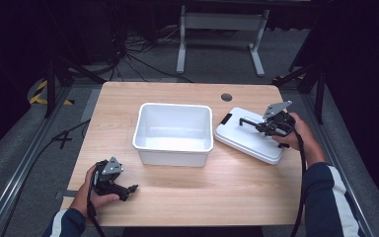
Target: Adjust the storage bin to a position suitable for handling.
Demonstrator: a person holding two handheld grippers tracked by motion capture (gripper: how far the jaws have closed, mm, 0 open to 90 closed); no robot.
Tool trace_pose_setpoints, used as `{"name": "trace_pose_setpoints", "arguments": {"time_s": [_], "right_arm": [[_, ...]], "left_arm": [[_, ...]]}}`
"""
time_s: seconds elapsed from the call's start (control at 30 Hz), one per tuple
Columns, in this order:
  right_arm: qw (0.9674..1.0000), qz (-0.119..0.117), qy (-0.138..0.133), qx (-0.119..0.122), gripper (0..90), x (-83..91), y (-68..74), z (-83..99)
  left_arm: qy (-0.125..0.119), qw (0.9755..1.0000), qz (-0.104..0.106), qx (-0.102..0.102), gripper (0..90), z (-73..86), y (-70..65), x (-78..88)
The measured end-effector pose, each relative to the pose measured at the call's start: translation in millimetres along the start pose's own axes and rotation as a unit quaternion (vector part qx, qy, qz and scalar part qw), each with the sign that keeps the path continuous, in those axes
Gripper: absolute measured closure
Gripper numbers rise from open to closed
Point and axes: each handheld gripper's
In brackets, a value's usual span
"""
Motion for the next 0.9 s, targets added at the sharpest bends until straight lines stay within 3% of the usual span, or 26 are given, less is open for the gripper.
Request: {"name": "trace_pose_setpoints", "arguments": {"time_s": [0.47,0.57,0.9], "right_arm": [[0.9993,-0.004,0.024,-0.027,82.2,-12.0,-5.9,10.8],[0.9987,-0.013,0.003,-0.049,70.4,-7.8,-7.4,11.9],[0.9981,-0.011,-0.015,-0.059,58.3,1.3,-0.2,8.4]], "left_arm": [[0.0,1.0,0.005,0.004,0.6,0.1,-0.3,-0.1],[0.001,1.0,0.005,0.004,0.6,0.1,-0.2,0.0],[0.0,1.0,0.001,-0.003,0.7,0.2,0.6,0.2]]}}
Point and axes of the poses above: each handheld gripper's, and its own axes: x roughly backward along the jaws, z roughly out of its underside, y roughly to its left, and after that the axes turned 15 degrees about -x, right-handed
